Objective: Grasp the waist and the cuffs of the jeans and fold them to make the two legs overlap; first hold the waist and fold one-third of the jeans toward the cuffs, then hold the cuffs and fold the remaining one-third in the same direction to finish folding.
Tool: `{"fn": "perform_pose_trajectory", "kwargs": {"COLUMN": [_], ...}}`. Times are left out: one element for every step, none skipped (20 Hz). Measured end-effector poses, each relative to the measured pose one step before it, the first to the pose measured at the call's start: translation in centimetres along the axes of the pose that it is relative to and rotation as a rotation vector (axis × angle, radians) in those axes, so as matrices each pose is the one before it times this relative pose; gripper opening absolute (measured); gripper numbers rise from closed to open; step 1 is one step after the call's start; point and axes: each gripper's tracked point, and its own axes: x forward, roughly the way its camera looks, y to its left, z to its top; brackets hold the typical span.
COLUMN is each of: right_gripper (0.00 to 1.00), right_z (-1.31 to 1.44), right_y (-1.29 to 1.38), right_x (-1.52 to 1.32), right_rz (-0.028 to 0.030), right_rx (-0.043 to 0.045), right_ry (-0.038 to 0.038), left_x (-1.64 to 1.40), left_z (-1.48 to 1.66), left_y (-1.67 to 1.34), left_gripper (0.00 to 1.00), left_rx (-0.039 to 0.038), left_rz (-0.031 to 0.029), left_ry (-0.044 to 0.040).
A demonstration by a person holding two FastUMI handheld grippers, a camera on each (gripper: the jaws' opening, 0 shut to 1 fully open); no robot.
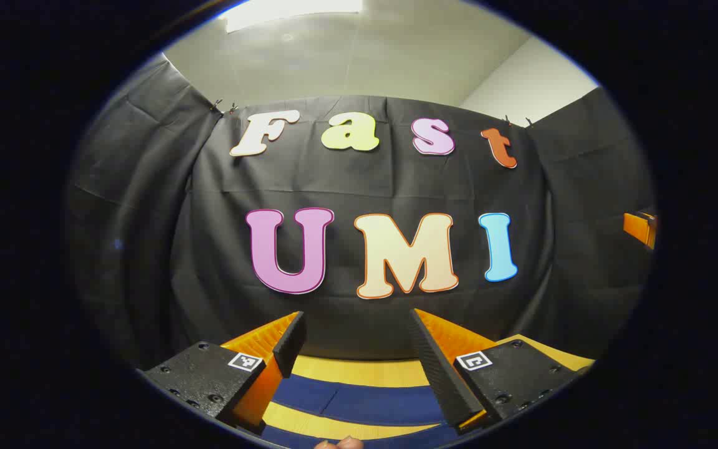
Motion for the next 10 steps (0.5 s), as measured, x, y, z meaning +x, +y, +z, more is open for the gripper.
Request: {"fn": "perform_pose_trajectory", "kwargs": {"right_gripper": [0.96,0.96,0.96,0.98,0.96,0.98,0.99,0.99,1.0,1.0], "right_z": [-0.339,-0.472,-0.715,-0.911,-1.019,-1.187,-1.565,-1.448,-1.117,-0.516], "right_y": [0.245,0.303,0.359,0.58,0.627,0.577,0.428,0.421,0.347,0.296], "right_x": [-0.171,-0.013,0.055,0.065,-0.009,0.076,0.035,-0.117,-0.117,0.0], "right_rz": [0.02105,0.02207,0.02463,0.03022,0.03179,0.03081,0.0274,0.02379,0.02074,0.01629], "right_rx": [-0.00204,-0.00232,-0.00232,-0.00093,0.00255,0.00645,0.01428,0.01603,0.01625,0.01094], "right_ry": [0.00166,0.00286,0.00637,0.00889,0.00699,0.01501,0.02429,0.03506,0.02555,0.01237], "left_x": [-0.012,-0.272,-0.333,-0.324,-0.432,-0.662,-0.623,-0.593,-0.491,-0.546], "left_z": [-0.338,-0.282,-0.273,-0.511,-0.669,-0.894,-0.764,-0.836,-0.928,-0.8], "left_y": [0.096,0.247,0.467,0.604,0.647,0.774,0.757,0.602,0.541,0.712], "left_gripper": [0.97,0.96,0.97,0.97,1.0,1.0,1.0,0.96,0.96,1.0], "left_rx": [0.01643,0.02608,0.03649,0.03747,0.02558,0.01346,0.00299,-0.00316,-0.00573,0.00518], "left_rz": [0.00408,0.00401,0.00642,0.00808,0.01477,0.01307,0.01817,0.01345,0.00605,0.00647], "left_ry": [0.01336,0.01157,0.01143,0.02139,0.02229,0.02984,0.02579,0.0263,0.02503,0.01361]}}
